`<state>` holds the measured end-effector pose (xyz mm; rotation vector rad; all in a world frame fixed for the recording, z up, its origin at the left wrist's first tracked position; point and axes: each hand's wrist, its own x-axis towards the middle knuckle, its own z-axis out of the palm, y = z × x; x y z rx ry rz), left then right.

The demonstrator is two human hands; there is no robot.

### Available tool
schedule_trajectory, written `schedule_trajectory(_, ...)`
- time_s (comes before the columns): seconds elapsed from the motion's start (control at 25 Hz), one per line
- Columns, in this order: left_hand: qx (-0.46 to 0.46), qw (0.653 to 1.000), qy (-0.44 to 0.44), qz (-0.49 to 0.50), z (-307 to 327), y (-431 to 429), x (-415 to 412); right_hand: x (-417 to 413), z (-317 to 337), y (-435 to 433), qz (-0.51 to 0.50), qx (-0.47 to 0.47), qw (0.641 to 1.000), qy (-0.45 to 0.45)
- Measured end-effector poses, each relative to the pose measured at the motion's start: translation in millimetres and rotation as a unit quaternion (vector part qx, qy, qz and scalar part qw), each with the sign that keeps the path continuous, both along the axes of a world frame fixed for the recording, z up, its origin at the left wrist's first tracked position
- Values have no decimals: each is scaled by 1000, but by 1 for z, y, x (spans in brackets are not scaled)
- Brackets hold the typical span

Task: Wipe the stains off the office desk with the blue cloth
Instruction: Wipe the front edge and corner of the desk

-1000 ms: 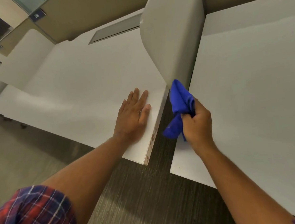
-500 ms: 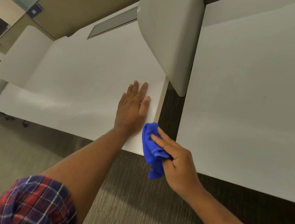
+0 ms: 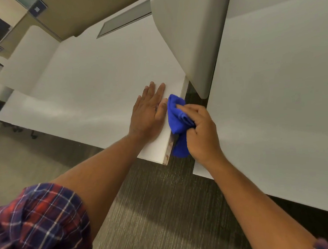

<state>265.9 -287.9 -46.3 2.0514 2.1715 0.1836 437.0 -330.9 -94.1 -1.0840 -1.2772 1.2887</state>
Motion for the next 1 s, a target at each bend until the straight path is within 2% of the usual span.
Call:
schedule_trajectory(0.2,-6,1000,16,0,-2,2,-2,4,-9,-80,74,63,995,11)
schedule_trajectory(0.28,2,1000,17,0,-3,1,-3,18,-13,-95,91,30,994,52)
schedule_trajectory(0.32,4,1000,16,-1,-4,1,-3,26,-11,-90,58,-28,994,83)
schedule_trajectory(0.4,6,1000,15,-1,-4,1,-3,43,-8,-59,-78,-108,983,127)
schedule_trajectory(0.44,8,1000,17,-1,-4,1,-3,50,-3,-37,-141,-105,976,131)
schedule_trajectory(0.52,9,1000,19,-2,-5,1,-3,54,10,9,-180,-62,972,140)
schedule_trajectory(0.72,15,1000,2,-4,-2,1,-4,10,17,58,-51,-17,998,22)
schedule_trajectory(0.92,15,1000,-15,-9,-3,2,-5,-1,3,42,-64,-42,997,31)
schedule_trajectory(1.0,-6,1000,-2,-15,-5,5,-11,-6,1,12,-50,-10,999,14)
